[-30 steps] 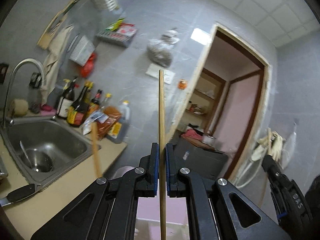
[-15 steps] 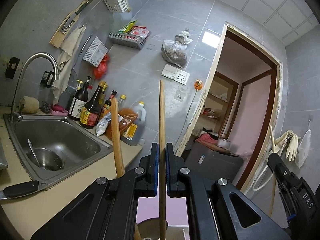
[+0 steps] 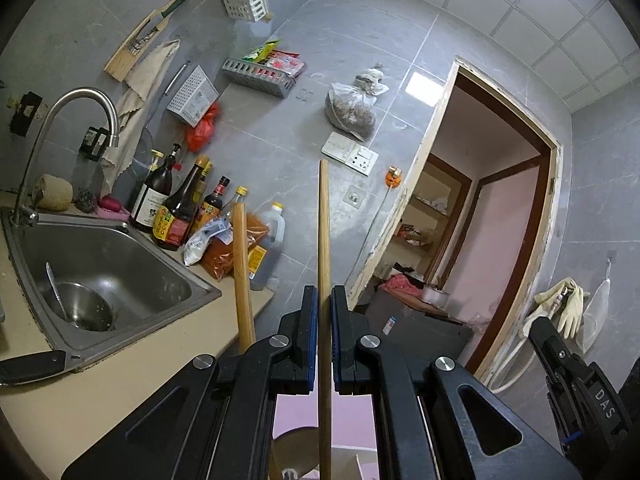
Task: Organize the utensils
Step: 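Lift both held chopsticks and carry them over the white caddy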
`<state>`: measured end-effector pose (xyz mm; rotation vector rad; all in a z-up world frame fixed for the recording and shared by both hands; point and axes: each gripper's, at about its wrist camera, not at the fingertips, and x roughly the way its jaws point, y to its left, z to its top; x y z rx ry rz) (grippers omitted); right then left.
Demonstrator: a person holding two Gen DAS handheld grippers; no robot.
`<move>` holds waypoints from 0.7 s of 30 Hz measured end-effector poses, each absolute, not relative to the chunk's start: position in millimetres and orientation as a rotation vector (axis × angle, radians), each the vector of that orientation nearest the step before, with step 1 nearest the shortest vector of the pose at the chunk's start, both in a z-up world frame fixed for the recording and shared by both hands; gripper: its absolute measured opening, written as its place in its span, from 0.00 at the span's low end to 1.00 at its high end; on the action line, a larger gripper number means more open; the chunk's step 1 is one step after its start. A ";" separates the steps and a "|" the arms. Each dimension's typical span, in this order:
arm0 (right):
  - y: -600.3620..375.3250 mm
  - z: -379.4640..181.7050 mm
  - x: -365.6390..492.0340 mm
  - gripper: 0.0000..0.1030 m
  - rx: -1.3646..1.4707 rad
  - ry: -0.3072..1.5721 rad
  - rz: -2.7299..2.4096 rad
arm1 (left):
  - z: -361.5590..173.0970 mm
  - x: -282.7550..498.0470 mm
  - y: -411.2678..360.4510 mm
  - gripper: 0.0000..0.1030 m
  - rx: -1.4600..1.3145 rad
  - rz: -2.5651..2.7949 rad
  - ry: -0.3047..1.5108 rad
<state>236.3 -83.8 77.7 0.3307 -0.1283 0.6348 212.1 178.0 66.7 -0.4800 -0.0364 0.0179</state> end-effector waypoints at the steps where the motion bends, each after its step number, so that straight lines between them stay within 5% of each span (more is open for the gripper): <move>1: -83.4 77.4 236.5 0.04 0.330 -0.125 0.636 | 66.5 211.7 176.8 0.04 -0.472 0.016 -0.037; 21: -87.0 76.0 238.3 0.04 0.355 -0.087 0.642 | 45.3 209.5 132.6 0.04 -0.308 0.023 0.075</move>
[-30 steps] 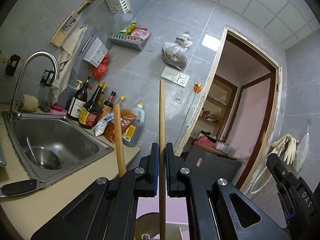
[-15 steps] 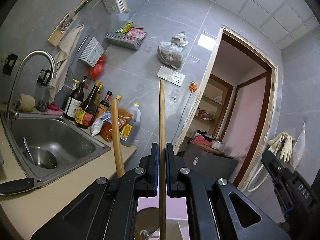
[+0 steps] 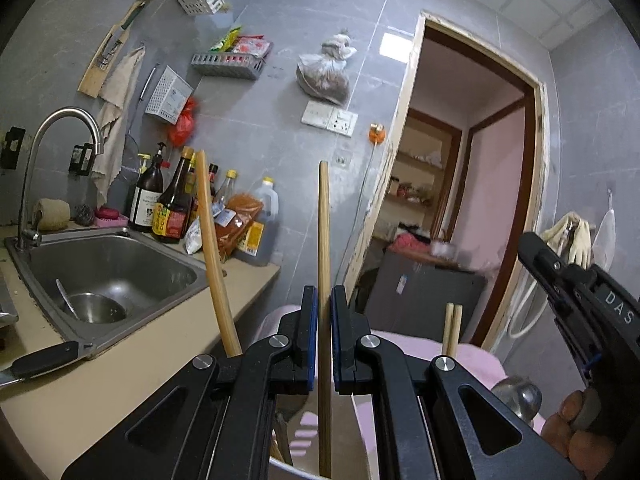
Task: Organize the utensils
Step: 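Lift both held chopsticks and carry them over the white caddy, then open both tools to drop the chopsticks into the caddy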
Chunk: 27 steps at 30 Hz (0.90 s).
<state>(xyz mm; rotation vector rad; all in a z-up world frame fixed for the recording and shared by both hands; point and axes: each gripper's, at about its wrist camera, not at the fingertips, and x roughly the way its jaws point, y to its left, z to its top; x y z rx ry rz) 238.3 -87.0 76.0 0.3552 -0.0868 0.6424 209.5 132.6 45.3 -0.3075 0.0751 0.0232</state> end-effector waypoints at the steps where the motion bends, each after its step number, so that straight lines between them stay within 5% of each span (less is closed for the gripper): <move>1: -87.2 76.0 237.5 0.04 0.355 -0.087 0.644 | 44.3 209.3 131.0 0.04 -0.306 0.024 0.083; 13: -83.0 76.8 230.4 0.08 0.330 -0.086 0.648 | 37.4 197.4 125.5 0.05 -0.289 0.038 0.145; 23: -96.4 86.9 212.1 0.27 0.255 -0.012 0.534 | 56.4 179.2 127.5 0.24 -0.344 -0.029 0.117; 27: -117.7 91.5 194.7 0.45 0.212 -0.009 0.495 | 64.6 172.7 119.7 0.33 -0.348 -0.060 0.120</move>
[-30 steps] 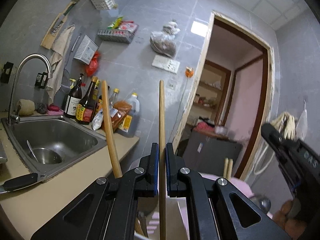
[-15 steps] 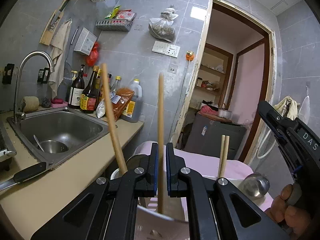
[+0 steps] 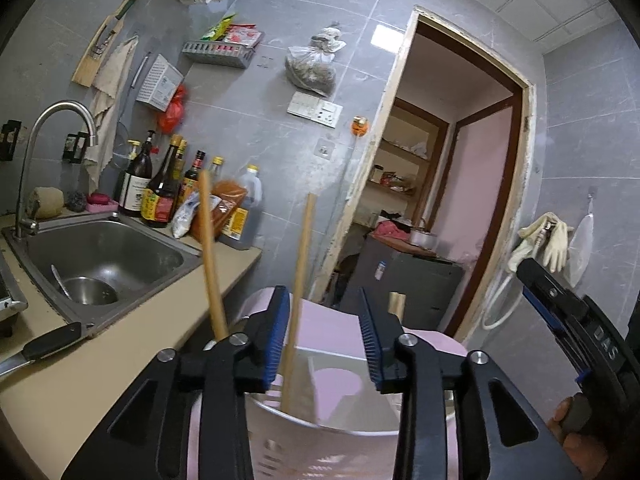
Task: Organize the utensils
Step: 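Open both tools to drop the chopsticks into the caddy, then move both tools back down to the fork and metal peeler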
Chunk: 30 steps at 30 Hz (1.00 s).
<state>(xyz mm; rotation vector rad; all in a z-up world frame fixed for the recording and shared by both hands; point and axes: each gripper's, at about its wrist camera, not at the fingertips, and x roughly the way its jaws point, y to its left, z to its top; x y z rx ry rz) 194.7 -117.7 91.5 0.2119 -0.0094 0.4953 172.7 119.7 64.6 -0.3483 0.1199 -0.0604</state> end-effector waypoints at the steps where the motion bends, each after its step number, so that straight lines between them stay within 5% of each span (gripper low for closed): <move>1: -123.6 92.4 190.2 0.47 0.201 -0.009 0.486 | 66.1 170.5 116.2 0.35 -0.344 -0.061 0.120; 3: -134.3 93.5 182.8 0.48 0.178 0.003 0.469 | 67.8 166.4 107.7 0.51 -0.340 -0.065 0.129; 5: -146.1 93.6 176.5 0.50 0.158 0.025 0.454 | 69.1 162.5 99.9 0.56 -0.335 -0.094 0.135; 12: -185.1 89.0 158.2 0.76 0.133 0.057 0.404 | 72.8 145.6 61.1 0.88 -0.269 -0.170 0.154; 19: -214.0 79.9 145.6 1.00 0.072 0.088 0.372 | 67.6 144.0 25.3 0.95 -0.189 -0.248 0.231; 30: -249.2 46.5 137.9 1.00 -0.066 0.263 0.336 | 29.7 159.1 -25.4 0.95 -0.080 -0.392 0.483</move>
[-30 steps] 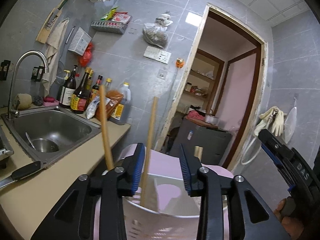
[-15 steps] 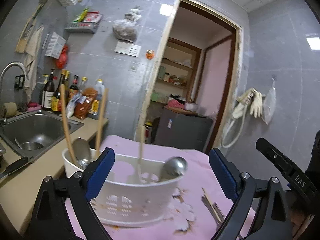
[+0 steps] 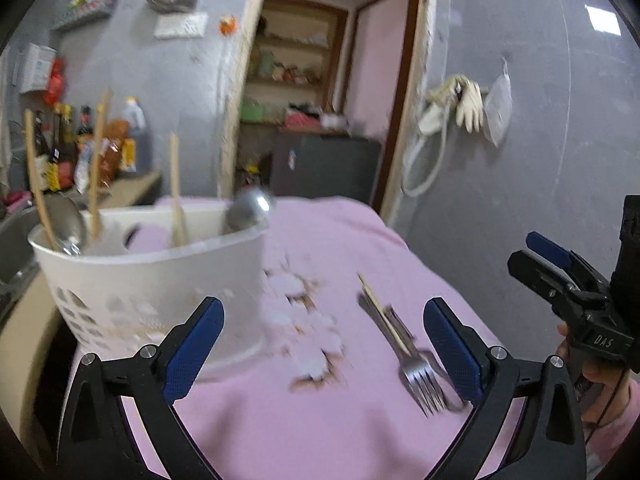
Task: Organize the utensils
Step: 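Move both tools back down to the fork and metal peeler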
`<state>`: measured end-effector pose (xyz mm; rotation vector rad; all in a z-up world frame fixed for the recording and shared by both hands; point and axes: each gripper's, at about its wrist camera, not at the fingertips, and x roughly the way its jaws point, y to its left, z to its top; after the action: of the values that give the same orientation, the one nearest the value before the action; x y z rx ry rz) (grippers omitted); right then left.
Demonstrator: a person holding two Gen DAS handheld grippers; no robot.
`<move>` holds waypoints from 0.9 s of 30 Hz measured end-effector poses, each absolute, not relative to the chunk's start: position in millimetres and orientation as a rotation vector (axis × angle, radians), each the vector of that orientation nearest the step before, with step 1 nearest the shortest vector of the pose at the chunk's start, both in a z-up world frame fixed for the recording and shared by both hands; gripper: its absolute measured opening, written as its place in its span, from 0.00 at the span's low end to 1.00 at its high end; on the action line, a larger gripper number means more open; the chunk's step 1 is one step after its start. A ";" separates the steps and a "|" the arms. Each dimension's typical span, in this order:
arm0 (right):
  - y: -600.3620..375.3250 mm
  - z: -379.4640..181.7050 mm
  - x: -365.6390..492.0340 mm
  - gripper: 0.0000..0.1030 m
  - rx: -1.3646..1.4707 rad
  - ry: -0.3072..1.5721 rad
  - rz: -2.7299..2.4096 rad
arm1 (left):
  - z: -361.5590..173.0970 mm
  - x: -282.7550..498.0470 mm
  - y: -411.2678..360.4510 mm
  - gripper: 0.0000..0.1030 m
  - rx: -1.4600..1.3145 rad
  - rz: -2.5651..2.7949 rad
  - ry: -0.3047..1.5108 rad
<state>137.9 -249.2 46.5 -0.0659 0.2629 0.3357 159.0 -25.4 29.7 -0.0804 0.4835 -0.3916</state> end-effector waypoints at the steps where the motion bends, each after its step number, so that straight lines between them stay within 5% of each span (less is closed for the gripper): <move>1: -251.1 41.9 136.6 1.00 -0.081 0.285 0.334 | 27.2 159.3 -28.5 0.95 -0.075 -0.399 0.500; 19: -237.8 -35.8 146.3 1.00 -0.269 0.756 0.415 | -2.3 184.7 -33.8 0.95 -0.107 -0.383 0.810; 27: -238.3 -44.1 161.7 0.97 -0.337 0.799 0.349 | -9.4 191.9 -32.2 0.95 -0.116 -0.404 0.887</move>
<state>161.7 -238.3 -44.1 -0.3369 0.7988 0.3485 191.9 -32.2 -9.4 -0.1158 0.8871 -0.4043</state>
